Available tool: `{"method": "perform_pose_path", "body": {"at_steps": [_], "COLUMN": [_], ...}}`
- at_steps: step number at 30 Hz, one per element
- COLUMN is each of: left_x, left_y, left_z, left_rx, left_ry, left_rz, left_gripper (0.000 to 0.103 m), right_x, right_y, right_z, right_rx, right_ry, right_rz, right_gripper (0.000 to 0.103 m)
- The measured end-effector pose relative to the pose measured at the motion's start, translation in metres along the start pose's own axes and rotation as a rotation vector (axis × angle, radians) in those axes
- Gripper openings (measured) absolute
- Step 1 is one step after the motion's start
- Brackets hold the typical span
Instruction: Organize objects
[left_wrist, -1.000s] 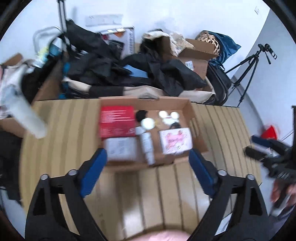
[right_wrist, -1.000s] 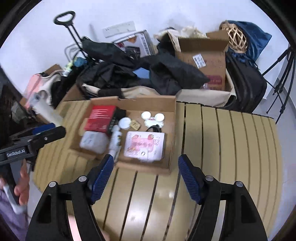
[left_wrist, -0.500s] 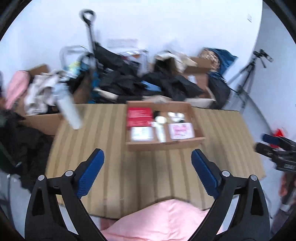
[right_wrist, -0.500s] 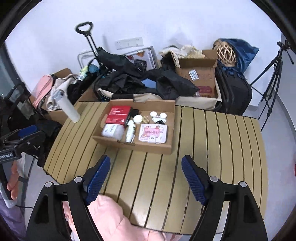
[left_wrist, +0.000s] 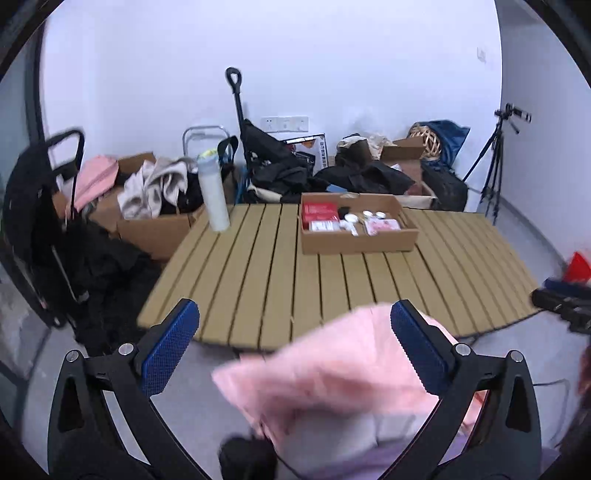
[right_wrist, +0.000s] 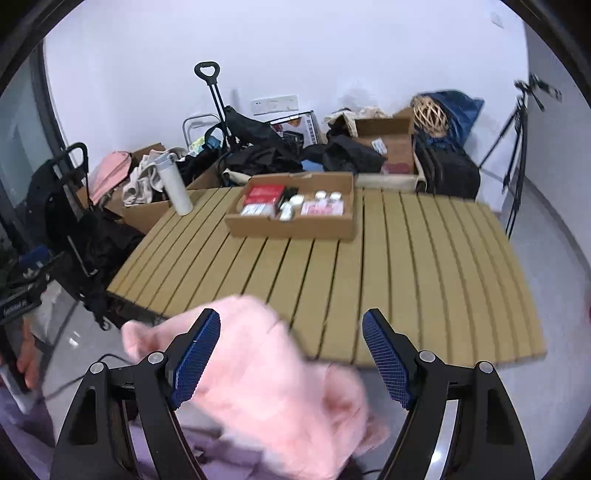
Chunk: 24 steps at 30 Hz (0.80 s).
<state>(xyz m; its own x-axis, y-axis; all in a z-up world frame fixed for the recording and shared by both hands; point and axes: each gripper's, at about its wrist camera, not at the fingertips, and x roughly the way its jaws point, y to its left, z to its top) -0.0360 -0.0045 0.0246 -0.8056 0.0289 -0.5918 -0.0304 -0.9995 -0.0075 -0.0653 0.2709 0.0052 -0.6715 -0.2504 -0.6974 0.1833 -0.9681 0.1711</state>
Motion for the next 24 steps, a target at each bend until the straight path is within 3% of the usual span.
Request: {"method": "perform_pose_path", "body": {"at_steps": [4,7,13,24], "left_x": [-0.022,-0.033,-0.036,-0.029], "left_y": [0.0,-0.003,0.004,0.003], "left_z": [-0.03,-0.038,-0.039,-0.044], "left_rx": [0.005,0.039,0.002,0.011], "left_ry": [0.006,-0.026,-0.032,-0.001], "left_rz": [-0.012,0.007,-0.002,-0.019], "left_gripper": [0.103,0.103,0.103,0.103], "right_x": [-0.008,-0.009,-0.016,-0.021], "right_y": [0.024,0.042,0.055,0.043], "right_z": [-0.045,-0.056,-0.057,-0.058], "right_rx": [0.026,-0.037,-0.073,-0.034], "right_ry": [0.008,0.007,-0.025,-0.038], "right_rz": [0.022,-0.033,-0.074,-0.087], "right_gripper": [0.083,0.083,0.083,0.083]}}
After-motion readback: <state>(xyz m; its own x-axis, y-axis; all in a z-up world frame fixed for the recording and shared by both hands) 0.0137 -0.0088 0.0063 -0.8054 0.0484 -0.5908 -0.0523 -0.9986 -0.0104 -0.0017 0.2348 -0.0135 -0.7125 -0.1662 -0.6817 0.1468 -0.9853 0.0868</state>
